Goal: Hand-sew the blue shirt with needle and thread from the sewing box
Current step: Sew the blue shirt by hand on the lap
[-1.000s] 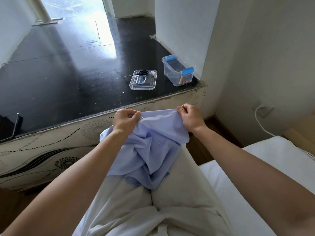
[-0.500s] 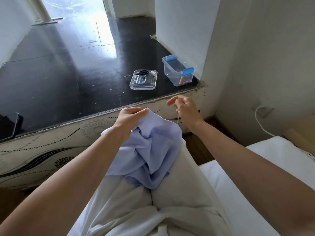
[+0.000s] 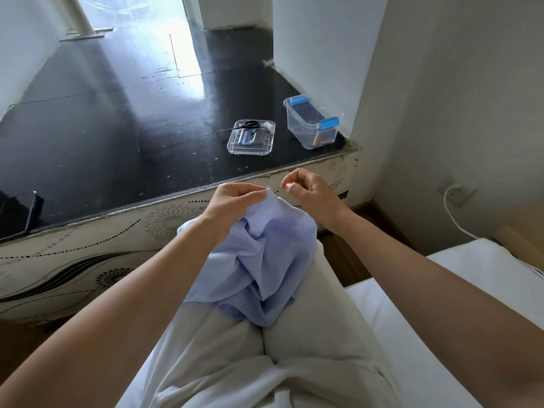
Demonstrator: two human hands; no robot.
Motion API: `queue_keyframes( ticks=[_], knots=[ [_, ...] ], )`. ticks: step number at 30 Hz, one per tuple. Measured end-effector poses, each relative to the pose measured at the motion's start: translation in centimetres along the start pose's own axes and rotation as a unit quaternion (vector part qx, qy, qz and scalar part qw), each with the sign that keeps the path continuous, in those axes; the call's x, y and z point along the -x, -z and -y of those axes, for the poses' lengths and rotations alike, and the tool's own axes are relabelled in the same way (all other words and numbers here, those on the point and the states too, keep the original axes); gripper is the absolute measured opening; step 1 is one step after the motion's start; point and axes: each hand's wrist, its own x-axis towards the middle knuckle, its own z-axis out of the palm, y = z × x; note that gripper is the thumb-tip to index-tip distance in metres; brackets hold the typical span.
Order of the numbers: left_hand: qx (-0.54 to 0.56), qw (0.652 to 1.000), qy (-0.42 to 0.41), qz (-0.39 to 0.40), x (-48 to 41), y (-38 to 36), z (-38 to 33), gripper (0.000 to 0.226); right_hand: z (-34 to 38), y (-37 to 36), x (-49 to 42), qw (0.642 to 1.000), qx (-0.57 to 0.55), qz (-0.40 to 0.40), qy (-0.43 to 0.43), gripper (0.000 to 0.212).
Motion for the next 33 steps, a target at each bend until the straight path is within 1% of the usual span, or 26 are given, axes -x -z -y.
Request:
queue_keyframes(
  ticks=[2,4,6,10,12,15,17,19,22,24,26,28,33],
  knots=[
    [0.001,1.0,-0.004,0.007,0.1,0.0,0.0,0.006,0.0,0.0,0.1,1.0,-0.001,0.007,-0.002,0.019],
    [0.006,1.0,-0.006,0.014,0.2,-0.1,0.0,0.007,0.0,0.0,0.0,1.0,-0.013,0.017,0.001,0.022],
    [0.001,1.0,-0.007,0.017,0.3,0.0,0.0,0.008,-0.1,0.1,-0.1,0.999,-0.025,0.028,0.01,0.019],
    [-0.013,1.0,-0.004,0.027,0.2,0.0,0.3,0.008,-0.2,0.2,-0.3,0.999,-0.042,0.023,0.015,0.017],
    [-0.02,0.999,-0.008,0.036,0.2,0.0,0.3,0.009,0.0,0.2,-0.3,0.997,-0.052,0.056,-0.006,0.018],
    [-0.029,0.998,-0.017,0.052,0.2,-0.1,0.2,0.009,-0.2,0.3,-0.4,0.987,-0.057,0.142,-0.049,0.023],
    [-0.059,0.996,-0.029,0.061,0.2,-0.1,0.2,0.01,-0.6,0.5,-0.5,0.979,-0.059,0.189,-0.058,0.022],
    [-0.08,0.994,-0.038,0.062,0.1,0.1,0.3,0.012,-0.9,0.7,-0.4,0.973,-0.06,0.216,-0.057,0.021],
    [-0.095,0.993,-0.041,0.058,0.0,0.0,0.4,0.01,-1.0,0.7,-0.3,0.977,-0.028,0.206,-0.055,0.021],
    [-0.142,0.988,-0.043,0.043,-0.3,-0.3,0.4,0.01,-1.2,0.5,-0.3,0.983,0.001,0.179,-0.046,0.019],
    [-0.174,0.984,-0.04,0.027,-0.5,-0.4,0.4,0.01,-1.4,0.6,-0.3,0.988,0.005,0.15,-0.032,0.017],
    [-0.162,0.986,-0.04,0.018,-0.6,-0.3,0.5,0.009,-1.7,0.9,-0.3,0.991,-0.002,0.134,-0.011,0.015],
    [-0.103,0.994,-0.028,0.004,-0.4,-0.1,0.4,0.006,-1.7,1.5,0.0,0.993,-0.054,0.097,0.036,0.02]
  ],
)
